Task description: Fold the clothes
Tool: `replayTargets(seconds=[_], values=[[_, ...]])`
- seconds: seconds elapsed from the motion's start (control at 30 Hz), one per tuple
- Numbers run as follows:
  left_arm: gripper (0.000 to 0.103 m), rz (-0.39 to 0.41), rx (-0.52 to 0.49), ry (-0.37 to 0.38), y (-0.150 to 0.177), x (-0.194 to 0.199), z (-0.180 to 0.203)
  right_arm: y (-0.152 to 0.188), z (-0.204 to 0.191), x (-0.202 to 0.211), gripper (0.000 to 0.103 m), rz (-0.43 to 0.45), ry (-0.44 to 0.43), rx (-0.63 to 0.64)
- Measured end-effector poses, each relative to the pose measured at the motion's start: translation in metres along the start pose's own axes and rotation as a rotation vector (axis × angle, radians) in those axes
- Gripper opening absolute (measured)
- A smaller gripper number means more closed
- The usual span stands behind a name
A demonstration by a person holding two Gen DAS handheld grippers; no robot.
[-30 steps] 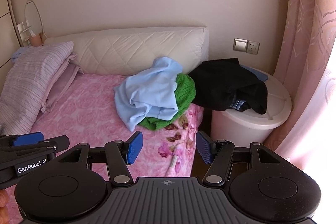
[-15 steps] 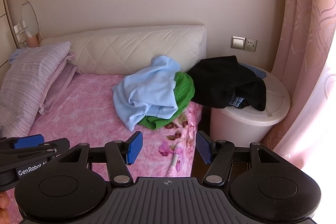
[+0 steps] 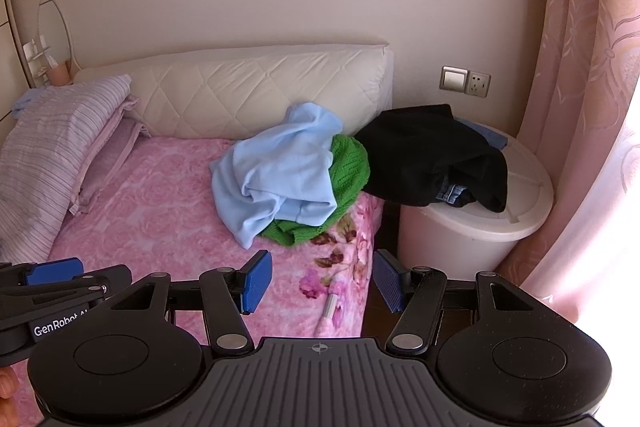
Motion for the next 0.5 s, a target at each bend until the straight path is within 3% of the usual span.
replayTargets(seconds=[0.5], values=[[0.046, -0.021, 0.033, -0.011, -0.013, -0.010, -0.005, -0.012, -0.008, -0.014, 0.060, -0.023, -0.004, 0.025]])
Point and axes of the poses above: each gripper's, at about its wrist camera, not at the fingertips, and x roughly against the way its jaws point, z to its right, y to its underside, the point moved 2 cm from there along -x, roughly the way its jaws point, and after that the axes turned 12 degrees about -z, right-handed, at the moved point
